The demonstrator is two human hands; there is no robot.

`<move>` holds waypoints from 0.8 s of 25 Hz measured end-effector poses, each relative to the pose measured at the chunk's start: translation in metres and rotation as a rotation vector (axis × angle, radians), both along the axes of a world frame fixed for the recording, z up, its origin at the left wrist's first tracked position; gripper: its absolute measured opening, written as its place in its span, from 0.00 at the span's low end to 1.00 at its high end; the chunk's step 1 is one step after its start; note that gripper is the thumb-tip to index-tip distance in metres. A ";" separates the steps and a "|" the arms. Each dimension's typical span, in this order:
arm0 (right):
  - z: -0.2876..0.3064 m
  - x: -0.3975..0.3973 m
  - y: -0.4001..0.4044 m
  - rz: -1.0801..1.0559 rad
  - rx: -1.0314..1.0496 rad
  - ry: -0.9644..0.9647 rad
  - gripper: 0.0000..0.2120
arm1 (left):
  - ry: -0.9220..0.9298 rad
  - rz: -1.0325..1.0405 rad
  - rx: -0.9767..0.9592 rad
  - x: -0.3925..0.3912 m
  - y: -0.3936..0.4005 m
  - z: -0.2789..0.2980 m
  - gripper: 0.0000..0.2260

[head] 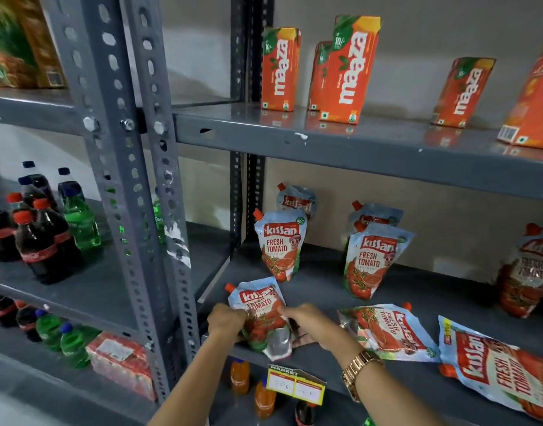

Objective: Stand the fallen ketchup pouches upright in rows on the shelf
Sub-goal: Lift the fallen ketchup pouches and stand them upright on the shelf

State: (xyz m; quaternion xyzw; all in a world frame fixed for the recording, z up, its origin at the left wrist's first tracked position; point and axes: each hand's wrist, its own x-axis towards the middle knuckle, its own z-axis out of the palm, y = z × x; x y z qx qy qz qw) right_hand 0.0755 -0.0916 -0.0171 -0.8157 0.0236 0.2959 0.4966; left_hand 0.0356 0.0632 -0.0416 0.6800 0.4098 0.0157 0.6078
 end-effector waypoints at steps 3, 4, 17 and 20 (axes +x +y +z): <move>0.003 -0.010 0.004 -0.042 0.062 -0.001 0.05 | 0.019 -0.054 -0.113 -0.003 0.005 0.004 0.16; 0.005 -0.012 0.002 -0.053 0.075 -0.021 0.06 | 0.017 -0.072 -0.134 -0.004 0.006 0.006 0.15; 0.006 -0.010 -0.037 -0.303 0.153 -0.473 0.21 | -0.452 -0.391 0.446 0.016 -0.043 0.030 0.16; 0.008 -0.009 -0.041 -0.267 0.088 -0.458 0.18 | -0.445 -0.362 0.470 0.012 -0.049 0.030 0.15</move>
